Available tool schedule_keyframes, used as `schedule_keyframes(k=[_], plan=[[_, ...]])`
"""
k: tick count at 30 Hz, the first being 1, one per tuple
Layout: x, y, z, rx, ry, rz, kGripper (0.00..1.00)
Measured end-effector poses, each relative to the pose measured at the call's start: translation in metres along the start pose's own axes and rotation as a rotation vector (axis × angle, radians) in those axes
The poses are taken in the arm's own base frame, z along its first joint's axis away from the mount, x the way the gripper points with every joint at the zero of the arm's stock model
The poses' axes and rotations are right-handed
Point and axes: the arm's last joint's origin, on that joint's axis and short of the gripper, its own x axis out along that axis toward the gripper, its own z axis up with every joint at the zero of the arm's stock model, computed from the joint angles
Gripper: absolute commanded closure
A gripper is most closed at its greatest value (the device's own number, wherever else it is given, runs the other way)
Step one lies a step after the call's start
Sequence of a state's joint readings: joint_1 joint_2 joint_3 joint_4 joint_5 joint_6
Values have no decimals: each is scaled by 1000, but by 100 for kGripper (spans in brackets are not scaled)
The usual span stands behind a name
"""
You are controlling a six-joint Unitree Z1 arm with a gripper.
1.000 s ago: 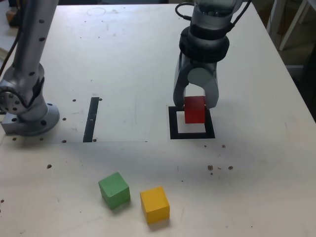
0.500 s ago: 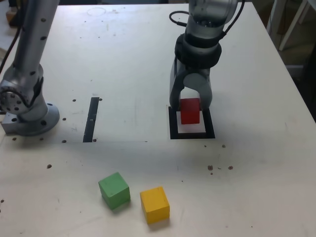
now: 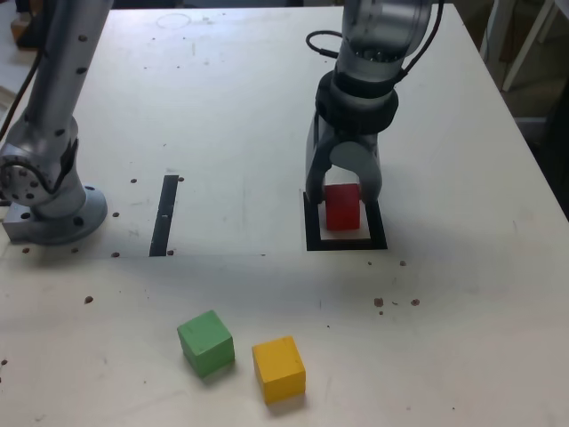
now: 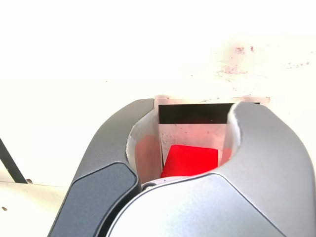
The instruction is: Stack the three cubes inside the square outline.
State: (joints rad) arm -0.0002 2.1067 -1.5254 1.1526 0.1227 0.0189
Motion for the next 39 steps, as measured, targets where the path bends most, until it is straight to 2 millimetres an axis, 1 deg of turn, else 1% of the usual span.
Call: schedule_keyframes(k=[2, 8, 11, 14, 16, 21, 25, 29, 34, 37, 39], plan=[[1, 0, 0, 1, 0, 0, 1], [3, 0, 0, 2, 1, -2, 1], [0, 0, -2, 1, -3, 7, 1], [-9, 2, -9, 1, -8, 30, 1], [-20, 3, -17, 11, -25, 51, 1], [-42, -9, -30, 87, -76, 76, 1], [-60, -29, -40, 175, -98, 87, 1], [-72, -58, -48, 286, -91, 92, 2], [-79, -100, -60, 441, -92, 67, 3], [-82, -114, -64, 487, -96, 66, 3], [-83, -129, -70, 547, -96, 65, 3]])
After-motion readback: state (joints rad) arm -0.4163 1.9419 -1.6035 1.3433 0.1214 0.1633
